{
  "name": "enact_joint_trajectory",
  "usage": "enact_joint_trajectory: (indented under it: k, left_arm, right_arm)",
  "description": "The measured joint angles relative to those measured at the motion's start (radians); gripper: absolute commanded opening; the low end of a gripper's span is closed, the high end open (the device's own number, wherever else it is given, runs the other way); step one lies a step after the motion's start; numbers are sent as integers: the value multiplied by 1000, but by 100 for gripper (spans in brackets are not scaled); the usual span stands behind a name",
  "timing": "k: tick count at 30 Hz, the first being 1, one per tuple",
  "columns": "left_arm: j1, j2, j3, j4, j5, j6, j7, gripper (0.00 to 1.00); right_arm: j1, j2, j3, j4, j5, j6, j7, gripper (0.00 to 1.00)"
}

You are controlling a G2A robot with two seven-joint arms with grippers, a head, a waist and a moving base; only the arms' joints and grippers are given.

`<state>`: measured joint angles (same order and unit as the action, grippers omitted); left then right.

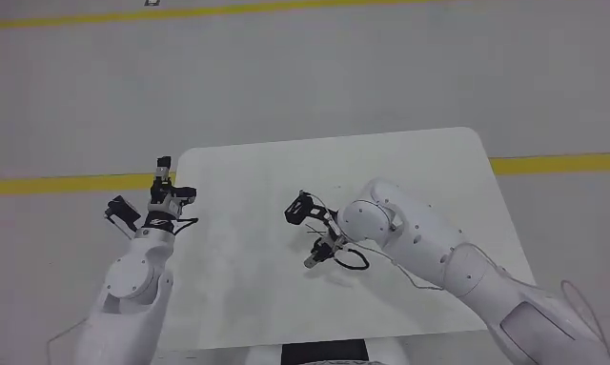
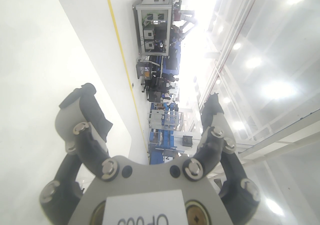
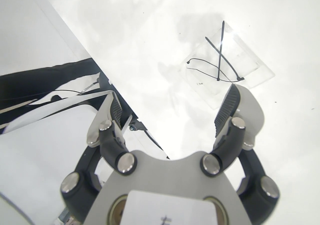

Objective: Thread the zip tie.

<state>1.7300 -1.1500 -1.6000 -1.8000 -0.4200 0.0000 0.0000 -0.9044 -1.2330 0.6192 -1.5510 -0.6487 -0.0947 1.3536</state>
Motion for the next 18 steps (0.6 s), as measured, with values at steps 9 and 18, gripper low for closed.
enact_joint_trajectory:
  k: [9, 18]
  left_arm:
    - [0, 0, 0, 0, 0, 0, 0, 100]
    - [0, 0, 0, 0, 0, 0, 0, 100]
  right_arm:
    - [50, -24, -48, 62, -12, -64, -29, 100]
    - [65, -35, -78, 125, -81, -102, -95, 100]
